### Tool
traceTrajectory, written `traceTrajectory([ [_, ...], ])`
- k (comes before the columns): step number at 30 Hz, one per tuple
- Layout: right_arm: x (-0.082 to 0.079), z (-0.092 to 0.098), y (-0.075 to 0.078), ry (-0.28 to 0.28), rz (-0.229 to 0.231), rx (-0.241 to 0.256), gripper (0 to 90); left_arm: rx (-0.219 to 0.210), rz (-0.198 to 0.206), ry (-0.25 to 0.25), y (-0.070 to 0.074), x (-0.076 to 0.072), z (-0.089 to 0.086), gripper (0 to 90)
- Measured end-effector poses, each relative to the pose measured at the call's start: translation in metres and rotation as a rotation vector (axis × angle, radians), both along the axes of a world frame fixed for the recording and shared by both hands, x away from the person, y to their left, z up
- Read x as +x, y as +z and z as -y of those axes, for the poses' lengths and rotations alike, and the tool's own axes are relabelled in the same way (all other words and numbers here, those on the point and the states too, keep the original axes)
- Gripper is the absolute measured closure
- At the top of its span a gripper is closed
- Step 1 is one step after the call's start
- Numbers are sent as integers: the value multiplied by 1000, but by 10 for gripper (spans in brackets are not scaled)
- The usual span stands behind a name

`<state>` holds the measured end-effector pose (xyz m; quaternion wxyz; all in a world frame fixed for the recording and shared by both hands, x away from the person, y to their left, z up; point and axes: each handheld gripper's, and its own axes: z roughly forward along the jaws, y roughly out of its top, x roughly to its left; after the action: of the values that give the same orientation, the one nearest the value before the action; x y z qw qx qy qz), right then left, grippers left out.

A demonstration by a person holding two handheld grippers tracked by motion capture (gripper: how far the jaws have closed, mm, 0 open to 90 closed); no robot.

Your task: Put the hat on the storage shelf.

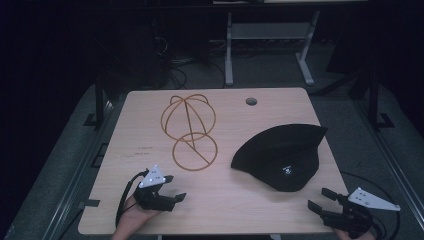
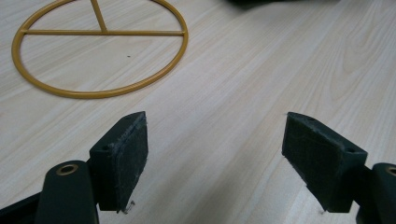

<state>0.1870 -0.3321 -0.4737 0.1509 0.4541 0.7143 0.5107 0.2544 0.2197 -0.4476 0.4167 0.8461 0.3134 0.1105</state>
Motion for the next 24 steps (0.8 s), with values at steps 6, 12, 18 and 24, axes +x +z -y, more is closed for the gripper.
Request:
traceTrajectory([
  [6, 0, 0, 0, -4, 2, 2, 210, -12, -4, 0, 0, 2, 0, 217],
  [12, -1, 1, 2, -10, 13, 10, 208, -18, 8, -20, 3, 1, 7, 217],
  [18, -2, -1, 2, -10, 6, 9, 208, 3, 16, -47, 4, -5, 14, 218],
  [24, -1, -4, 2, 0, 7, 4, 207, 6, 12, -61, 2, -4, 22, 218],
])
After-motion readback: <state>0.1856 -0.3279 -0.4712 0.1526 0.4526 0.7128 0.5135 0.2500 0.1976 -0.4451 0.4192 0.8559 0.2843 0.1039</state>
